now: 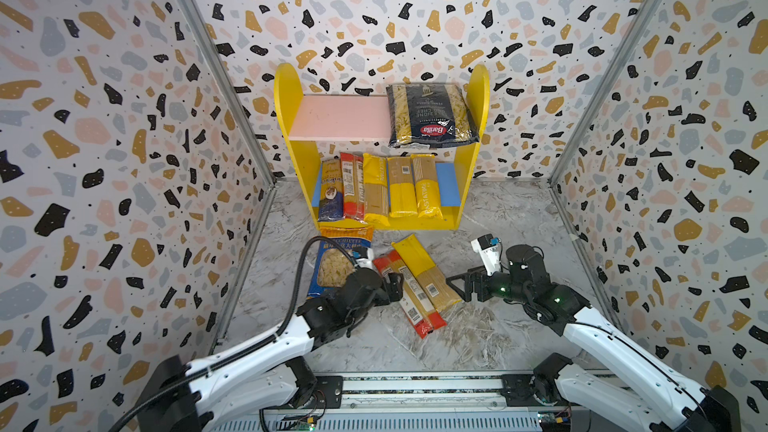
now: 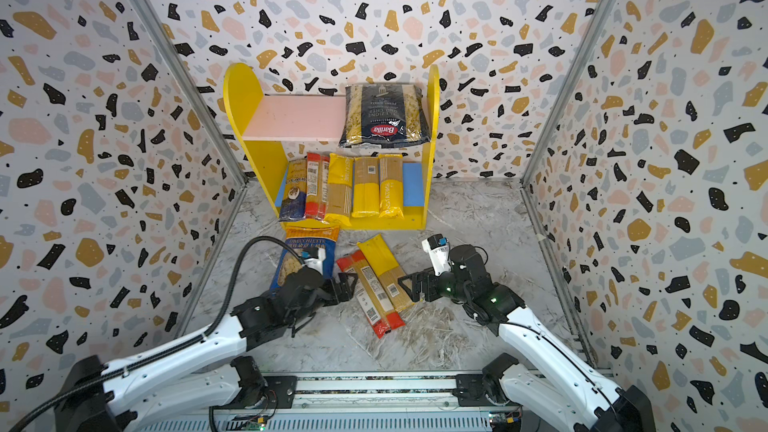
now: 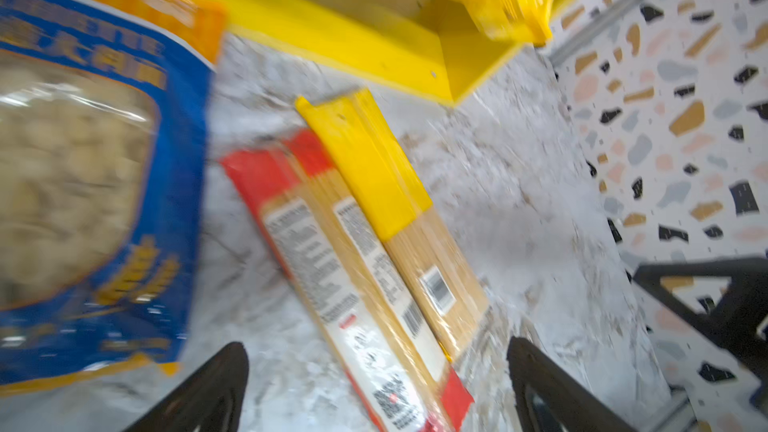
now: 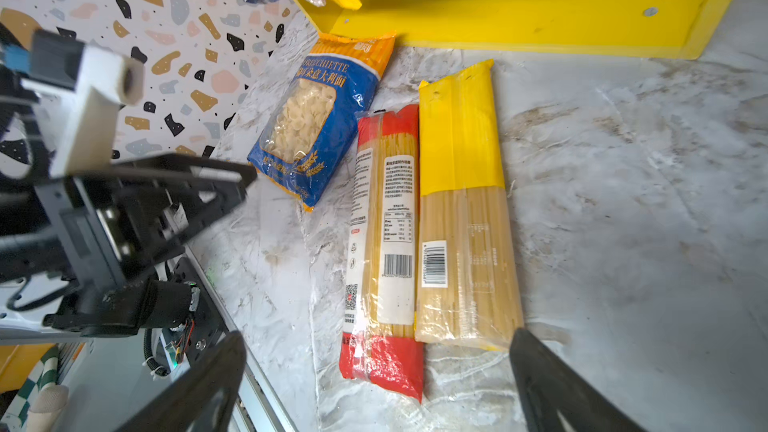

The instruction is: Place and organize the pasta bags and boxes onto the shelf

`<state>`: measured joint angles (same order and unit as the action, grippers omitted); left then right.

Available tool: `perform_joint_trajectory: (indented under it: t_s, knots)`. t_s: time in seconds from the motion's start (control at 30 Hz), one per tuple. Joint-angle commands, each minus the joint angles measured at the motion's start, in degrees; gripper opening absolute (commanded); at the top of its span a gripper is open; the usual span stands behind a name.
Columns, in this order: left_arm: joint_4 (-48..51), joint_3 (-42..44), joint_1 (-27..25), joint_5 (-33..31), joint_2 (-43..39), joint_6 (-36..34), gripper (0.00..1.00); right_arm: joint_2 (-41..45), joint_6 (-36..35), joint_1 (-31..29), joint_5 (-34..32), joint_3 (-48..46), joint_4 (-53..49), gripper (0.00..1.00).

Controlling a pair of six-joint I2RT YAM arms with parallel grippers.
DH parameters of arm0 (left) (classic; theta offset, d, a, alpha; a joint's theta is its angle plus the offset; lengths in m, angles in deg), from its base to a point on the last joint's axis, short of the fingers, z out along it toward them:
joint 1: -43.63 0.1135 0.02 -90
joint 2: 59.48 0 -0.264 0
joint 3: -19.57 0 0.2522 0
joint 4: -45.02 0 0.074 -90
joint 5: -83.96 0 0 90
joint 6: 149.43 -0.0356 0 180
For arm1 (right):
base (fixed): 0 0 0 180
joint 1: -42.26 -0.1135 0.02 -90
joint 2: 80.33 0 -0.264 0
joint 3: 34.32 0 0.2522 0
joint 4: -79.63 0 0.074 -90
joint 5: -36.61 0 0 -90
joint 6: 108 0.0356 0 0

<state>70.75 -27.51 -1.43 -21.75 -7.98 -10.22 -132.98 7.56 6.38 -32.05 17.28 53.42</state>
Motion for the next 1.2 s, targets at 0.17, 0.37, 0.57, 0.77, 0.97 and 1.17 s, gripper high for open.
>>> perform_joint_trajectory:
  t_s: [0.17,0.37,0.57,0.77,0.97,1.17]
  knots:
    - [9.5,2.6,27.9,2.8,-1.9,-9.0,0.98,-16.9,6.8,-12.5,-1.7,6.0,14.4,0.99]
    - [2.7,3.1,35.9,4.7,3.9,-4.9,0.94,-30.1,8.1,-16.2,-1.0,15.9,18.7,0.99]
    - [0.4,1.9,40.9,6.0,9.3,-5.7,0.95,-42.1,8.4,-16.3,3.1,24.9,20.4,0.99]
    - [-4.2,4.9,49.1,12.8,11.7,-4.9,0.96,-51.7,9.1,-16.8,4.7,32.2,19.8,0.99]
    - [-10.1,6.7,51.4,17.4,14.7,-4.7,0.97,-59.3,9.4,-17.0,6.4,39.3,17.9,0.99]
    - [-15.7,9.6,53.4,22.4,17.1,-3.7,0.96,-65.6,9.1,-17.6,4.6,46.1,13.2,0.99]
